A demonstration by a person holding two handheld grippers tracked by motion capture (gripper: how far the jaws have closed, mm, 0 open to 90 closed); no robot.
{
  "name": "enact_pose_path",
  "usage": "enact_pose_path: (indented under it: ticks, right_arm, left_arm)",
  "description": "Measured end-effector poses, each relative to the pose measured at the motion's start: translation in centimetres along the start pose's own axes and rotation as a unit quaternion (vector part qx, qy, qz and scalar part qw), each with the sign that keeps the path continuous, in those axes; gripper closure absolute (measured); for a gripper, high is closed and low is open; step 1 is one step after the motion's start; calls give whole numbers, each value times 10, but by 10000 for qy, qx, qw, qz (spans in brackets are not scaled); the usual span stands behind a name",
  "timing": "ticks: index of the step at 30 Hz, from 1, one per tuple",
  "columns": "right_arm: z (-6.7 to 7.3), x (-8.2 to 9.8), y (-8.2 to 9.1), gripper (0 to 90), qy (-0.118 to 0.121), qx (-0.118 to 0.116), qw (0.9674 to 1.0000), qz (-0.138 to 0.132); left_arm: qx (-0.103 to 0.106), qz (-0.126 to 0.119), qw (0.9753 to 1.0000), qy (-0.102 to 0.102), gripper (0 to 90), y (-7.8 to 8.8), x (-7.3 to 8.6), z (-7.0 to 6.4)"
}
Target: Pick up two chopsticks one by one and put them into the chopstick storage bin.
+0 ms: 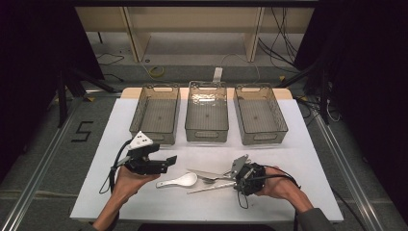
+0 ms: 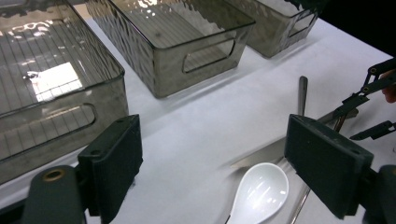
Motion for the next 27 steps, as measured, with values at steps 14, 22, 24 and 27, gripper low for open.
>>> enact_pose_path:
  ticks: [14, 22, 24, 27]
  right_arm:
    - [3, -6, -9, 832, 258, -367, 9982, 394]
    - [5, -6, -7, 863, 526, -431, 9967, 434]
    - [8, -5, -5, 864, 561, -437, 9966, 415]
    - [9, -4, 2, 865, 607, -414, 9966, 361]
  left_arm:
    - [33, 17, 10000, -35, 188, 3, 3, -4]
    - [106, 37, 9999, -93, 193, 4, 4, -8]
    - [151, 73, 9998, -115, 196, 4, 5, -9]
    - [261, 129, 9995, -149, 199, 1, 6, -15]
Point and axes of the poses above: each handheld gripper's, and its own axes: y roughly backward along the jaws, x roughly out of its underside, z roughly to its left, the point moved 4 cm from there along -y, roughly forward along the jaws, and after that the axes turned 7 degrees about -z, right-handed, at the moved point
